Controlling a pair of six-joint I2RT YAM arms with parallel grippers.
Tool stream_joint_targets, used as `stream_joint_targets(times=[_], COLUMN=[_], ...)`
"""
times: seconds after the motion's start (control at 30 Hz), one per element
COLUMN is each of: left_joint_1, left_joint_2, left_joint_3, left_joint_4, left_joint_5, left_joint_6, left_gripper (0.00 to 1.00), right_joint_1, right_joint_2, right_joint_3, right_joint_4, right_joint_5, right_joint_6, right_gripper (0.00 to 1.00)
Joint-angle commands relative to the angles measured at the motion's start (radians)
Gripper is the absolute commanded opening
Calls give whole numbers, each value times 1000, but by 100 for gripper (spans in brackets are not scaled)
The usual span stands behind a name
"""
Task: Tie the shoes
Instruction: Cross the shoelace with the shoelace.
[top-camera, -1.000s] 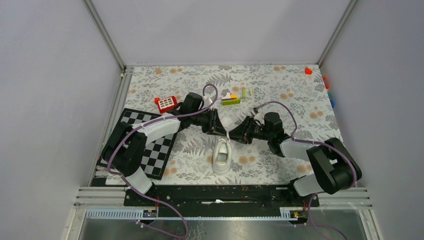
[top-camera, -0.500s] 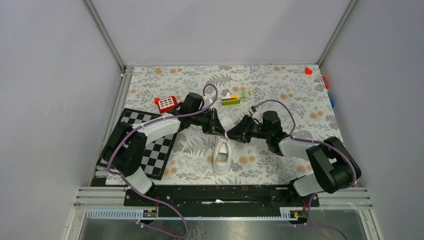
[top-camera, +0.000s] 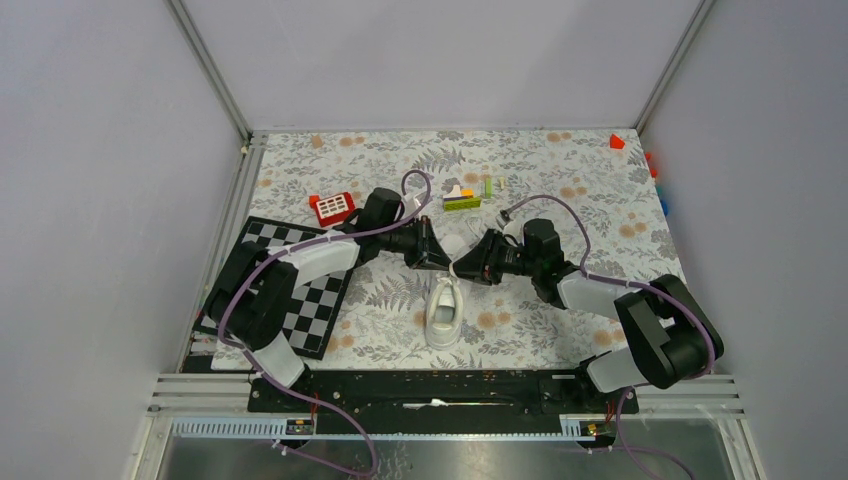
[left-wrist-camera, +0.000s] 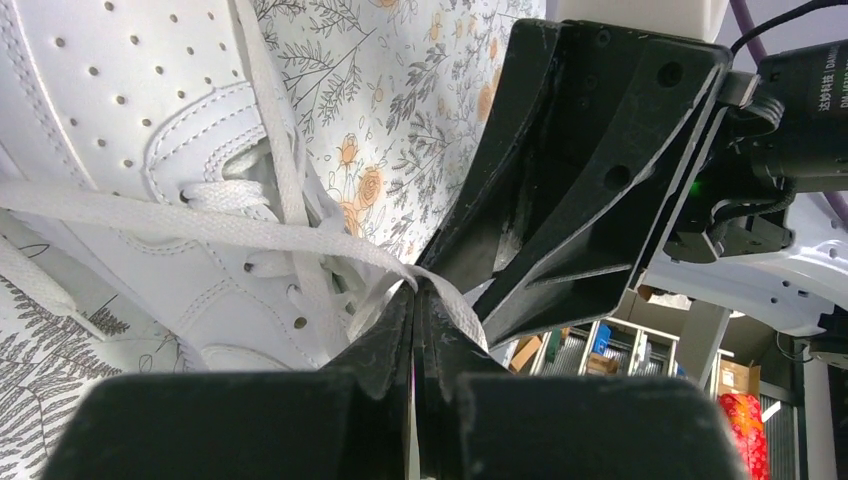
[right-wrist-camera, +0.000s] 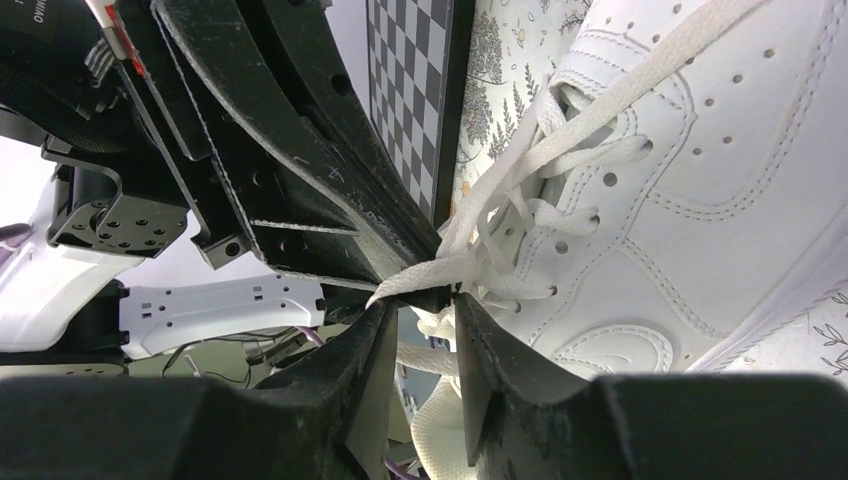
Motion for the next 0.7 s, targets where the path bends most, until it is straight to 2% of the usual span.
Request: stream_joint_targets(times=[0.0,0.27,0.5,0.67], left_joint_1=[3,5,5,5], left_joint_2=[3,-12,-15,-13], left_joint_3=[-10,-22,-31,-46], left_joint_4=[195,222,220,217], left_joint_5=[73,78,88,85], left_joint_6=[-82,-86,-80,-78], left_gripper=[0,0,0,0], right_joint_1=[21,31,32,32], right_joint_2=[-18,-20,-11,-25], right_joint_3=[34,55,76,73], right_joint_4=[-33,-86,-69,-58], right_joint_5=[-41,-44,-29,11], right_joint_6=[-47,-97,-79,-60], right_gripper=[36,34,39,34])
